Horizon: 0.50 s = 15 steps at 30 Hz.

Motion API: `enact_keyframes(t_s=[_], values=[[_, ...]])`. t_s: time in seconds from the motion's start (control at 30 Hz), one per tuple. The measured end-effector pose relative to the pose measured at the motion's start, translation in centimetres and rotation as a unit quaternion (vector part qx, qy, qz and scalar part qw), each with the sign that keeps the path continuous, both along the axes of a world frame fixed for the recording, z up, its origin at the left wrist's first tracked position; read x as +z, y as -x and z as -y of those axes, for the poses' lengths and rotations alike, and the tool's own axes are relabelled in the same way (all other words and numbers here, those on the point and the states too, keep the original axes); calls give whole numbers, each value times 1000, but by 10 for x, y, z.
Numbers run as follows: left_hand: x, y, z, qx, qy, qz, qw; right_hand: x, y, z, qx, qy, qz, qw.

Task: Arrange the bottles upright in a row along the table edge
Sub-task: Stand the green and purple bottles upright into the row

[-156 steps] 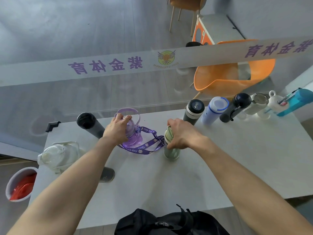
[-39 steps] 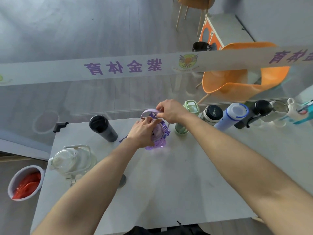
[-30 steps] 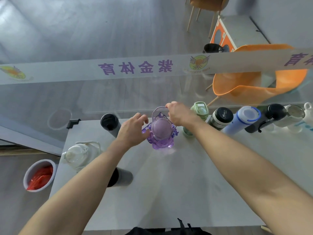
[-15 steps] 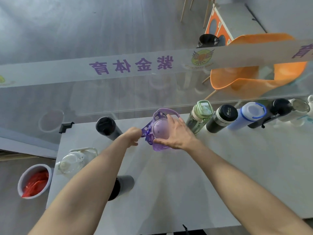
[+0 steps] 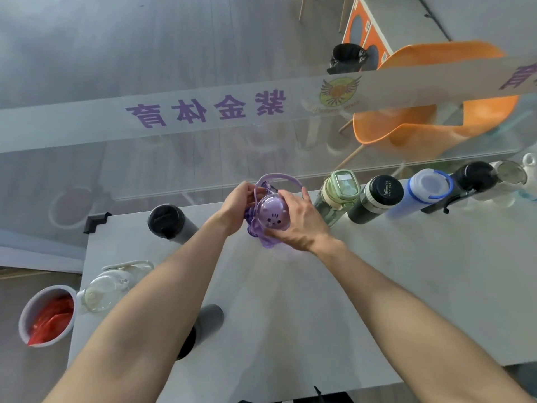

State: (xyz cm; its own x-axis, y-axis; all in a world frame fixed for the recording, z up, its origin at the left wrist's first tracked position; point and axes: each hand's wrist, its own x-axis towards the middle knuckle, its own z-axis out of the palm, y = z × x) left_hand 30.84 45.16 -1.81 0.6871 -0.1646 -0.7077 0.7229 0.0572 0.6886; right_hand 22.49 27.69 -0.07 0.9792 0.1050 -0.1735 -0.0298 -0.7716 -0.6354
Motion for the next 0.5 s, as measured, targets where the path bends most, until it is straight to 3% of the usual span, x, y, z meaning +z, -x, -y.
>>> enact_keyframes(t_s=[0.13,0.3,0.4,0.5], values=[[-5,-2,-3,-76,-125,64,987,13,-11,3,10,1,-68,998],[-22,-7,-11,-151,-228,164,948,4,-7,-2,-5,28,-20,999],[-21,-11,-9,-191,-289,194,918,3,1,-5,-5,63,-16,998],[-17,-15,-6,-197,-302,192,913,2,1,-7,-7,74,-25,997]])
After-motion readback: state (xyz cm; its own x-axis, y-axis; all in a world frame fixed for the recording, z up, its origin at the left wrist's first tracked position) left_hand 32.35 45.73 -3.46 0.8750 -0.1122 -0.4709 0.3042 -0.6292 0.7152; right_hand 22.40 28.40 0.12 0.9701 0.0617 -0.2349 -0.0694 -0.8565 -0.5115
